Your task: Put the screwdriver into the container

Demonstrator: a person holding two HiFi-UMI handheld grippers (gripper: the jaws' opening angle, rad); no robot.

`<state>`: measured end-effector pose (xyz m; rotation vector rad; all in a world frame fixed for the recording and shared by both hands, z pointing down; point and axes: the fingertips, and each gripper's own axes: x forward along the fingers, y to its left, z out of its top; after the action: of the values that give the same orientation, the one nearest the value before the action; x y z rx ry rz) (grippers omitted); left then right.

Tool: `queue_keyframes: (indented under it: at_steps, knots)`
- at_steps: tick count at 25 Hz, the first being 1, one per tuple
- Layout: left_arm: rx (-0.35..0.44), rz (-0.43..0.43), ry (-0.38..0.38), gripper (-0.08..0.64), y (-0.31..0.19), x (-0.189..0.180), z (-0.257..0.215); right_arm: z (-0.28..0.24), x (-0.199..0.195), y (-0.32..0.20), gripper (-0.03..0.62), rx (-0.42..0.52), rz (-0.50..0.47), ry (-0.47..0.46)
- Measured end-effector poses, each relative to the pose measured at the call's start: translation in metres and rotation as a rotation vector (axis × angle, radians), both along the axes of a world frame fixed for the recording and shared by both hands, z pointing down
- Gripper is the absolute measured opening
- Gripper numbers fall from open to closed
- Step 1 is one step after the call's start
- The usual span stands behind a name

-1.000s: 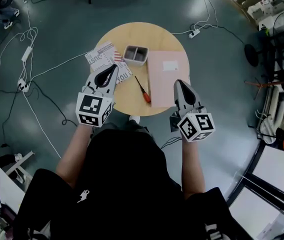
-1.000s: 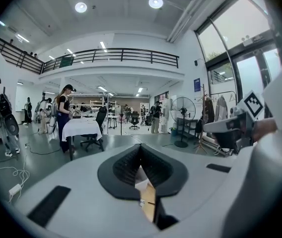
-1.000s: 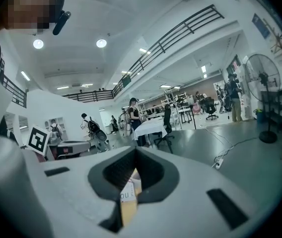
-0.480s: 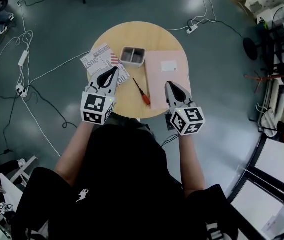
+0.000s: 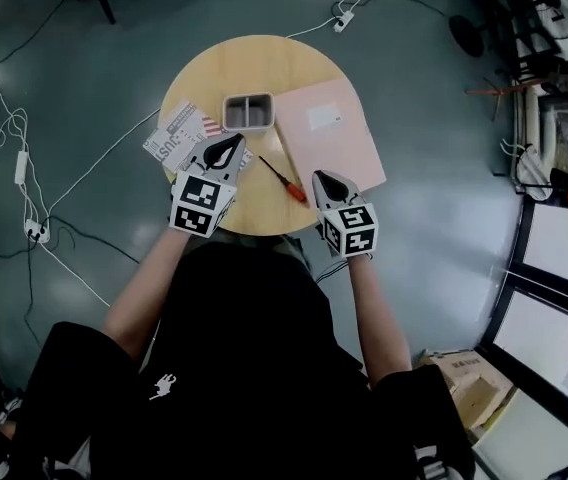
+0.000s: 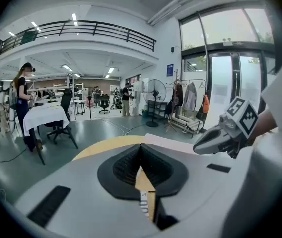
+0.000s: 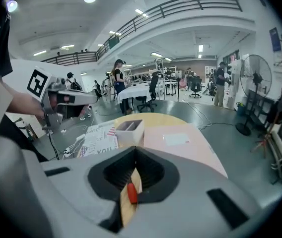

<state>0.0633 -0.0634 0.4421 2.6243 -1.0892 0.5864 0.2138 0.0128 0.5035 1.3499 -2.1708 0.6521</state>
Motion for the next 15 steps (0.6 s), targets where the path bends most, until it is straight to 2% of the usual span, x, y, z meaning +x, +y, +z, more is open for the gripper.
queue_keyframes:
  at_steps: [9,12,15]
  knots:
    - [-0.056,0.143,-0.042,0.003,-0.010,-0.002,0.035,0.053,-0.027,0.007,0.004,-0.111,-0.026,0.156]
    - [-0.073,0.171,-0.064,0.003,-0.008,-0.006,0.049,0.066,-0.041,0.002,0.008,-0.156,-0.080,0.219]
    - [-0.089,0.189,-0.088,0.003,-0.006,-0.014,0.067,0.084,-0.057,-0.005,0.012,-0.209,-0.173,0.305]
